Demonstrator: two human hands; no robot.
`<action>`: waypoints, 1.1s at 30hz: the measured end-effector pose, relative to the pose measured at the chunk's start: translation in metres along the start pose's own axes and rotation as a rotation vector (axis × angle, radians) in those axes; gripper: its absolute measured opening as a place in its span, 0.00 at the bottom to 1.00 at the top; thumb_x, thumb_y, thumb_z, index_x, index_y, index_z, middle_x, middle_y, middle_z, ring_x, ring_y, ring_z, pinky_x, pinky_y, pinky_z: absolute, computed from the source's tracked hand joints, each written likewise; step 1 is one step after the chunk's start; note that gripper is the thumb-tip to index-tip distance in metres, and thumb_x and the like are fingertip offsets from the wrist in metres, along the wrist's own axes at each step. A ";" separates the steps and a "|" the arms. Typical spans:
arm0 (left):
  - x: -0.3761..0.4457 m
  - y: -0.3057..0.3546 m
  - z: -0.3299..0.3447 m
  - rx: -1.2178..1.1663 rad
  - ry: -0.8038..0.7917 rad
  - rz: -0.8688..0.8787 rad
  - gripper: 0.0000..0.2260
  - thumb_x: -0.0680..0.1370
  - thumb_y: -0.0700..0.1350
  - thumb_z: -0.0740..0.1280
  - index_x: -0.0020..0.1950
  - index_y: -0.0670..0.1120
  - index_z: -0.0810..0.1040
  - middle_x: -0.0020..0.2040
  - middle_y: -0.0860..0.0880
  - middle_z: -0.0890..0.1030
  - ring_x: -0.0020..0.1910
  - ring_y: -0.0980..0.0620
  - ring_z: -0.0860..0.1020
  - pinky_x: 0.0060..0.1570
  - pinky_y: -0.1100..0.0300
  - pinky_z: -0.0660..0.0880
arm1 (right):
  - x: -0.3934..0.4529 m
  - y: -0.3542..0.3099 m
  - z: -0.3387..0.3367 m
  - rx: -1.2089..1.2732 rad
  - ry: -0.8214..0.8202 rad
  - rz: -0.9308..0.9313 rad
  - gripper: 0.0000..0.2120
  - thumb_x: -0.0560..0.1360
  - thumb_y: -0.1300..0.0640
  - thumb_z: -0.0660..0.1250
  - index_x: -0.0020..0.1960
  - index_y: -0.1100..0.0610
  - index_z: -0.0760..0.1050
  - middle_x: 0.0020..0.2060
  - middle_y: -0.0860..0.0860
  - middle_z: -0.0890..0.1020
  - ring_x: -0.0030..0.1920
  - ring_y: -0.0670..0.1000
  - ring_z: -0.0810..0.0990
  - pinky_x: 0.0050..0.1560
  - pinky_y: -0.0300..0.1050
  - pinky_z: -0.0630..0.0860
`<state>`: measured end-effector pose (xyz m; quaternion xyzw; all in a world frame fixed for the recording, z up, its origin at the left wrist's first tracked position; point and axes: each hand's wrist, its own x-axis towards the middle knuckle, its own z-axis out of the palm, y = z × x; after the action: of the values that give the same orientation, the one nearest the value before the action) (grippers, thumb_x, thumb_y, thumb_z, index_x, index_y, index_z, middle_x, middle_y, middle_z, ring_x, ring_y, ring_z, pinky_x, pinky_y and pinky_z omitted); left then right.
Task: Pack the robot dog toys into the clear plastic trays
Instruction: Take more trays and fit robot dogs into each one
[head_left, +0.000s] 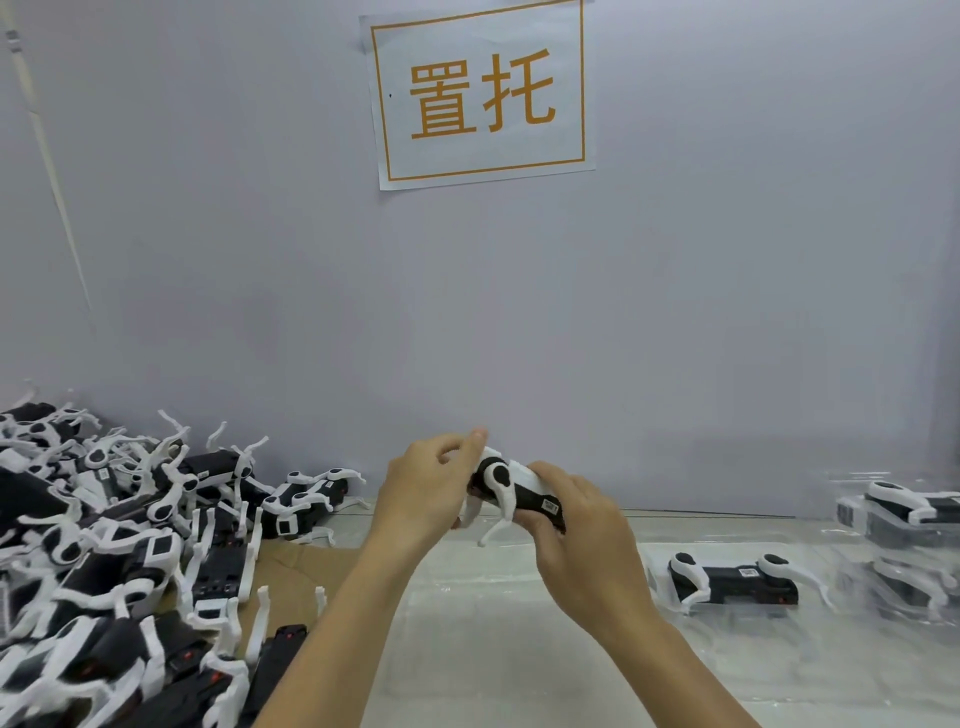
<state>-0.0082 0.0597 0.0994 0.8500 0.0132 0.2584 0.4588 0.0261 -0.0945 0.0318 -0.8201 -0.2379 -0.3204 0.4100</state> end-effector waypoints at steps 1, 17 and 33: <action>0.001 0.000 0.000 0.037 0.003 0.061 0.12 0.80 0.58 0.63 0.42 0.56 0.82 0.40 0.55 0.83 0.37 0.58 0.79 0.37 0.68 0.72 | 0.001 0.001 0.000 0.039 -0.026 0.034 0.14 0.77 0.52 0.69 0.62 0.46 0.75 0.44 0.43 0.78 0.44 0.46 0.75 0.42 0.43 0.72; -0.002 -0.006 0.004 -0.416 -0.205 0.070 0.08 0.82 0.48 0.63 0.55 0.55 0.81 0.48 0.51 0.85 0.49 0.54 0.82 0.48 0.60 0.77 | 0.003 -0.006 -0.008 0.528 -0.105 0.226 0.10 0.75 0.62 0.71 0.48 0.46 0.80 0.39 0.44 0.83 0.39 0.44 0.79 0.39 0.36 0.75; 0.002 -0.105 0.020 -0.288 -0.110 -0.534 0.18 0.75 0.31 0.61 0.53 0.48 0.82 0.53 0.49 0.82 0.47 0.51 0.76 0.43 0.57 0.69 | 0.002 0.017 -0.003 0.538 0.102 0.417 0.06 0.77 0.57 0.70 0.49 0.47 0.75 0.42 0.45 0.82 0.43 0.45 0.79 0.45 0.43 0.77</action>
<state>0.0252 0.1053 0.0090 0.7554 0.1748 0.0815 0.6262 0.0372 -0.1061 0.0259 -0.6964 -0.1202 -0.1960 0.6798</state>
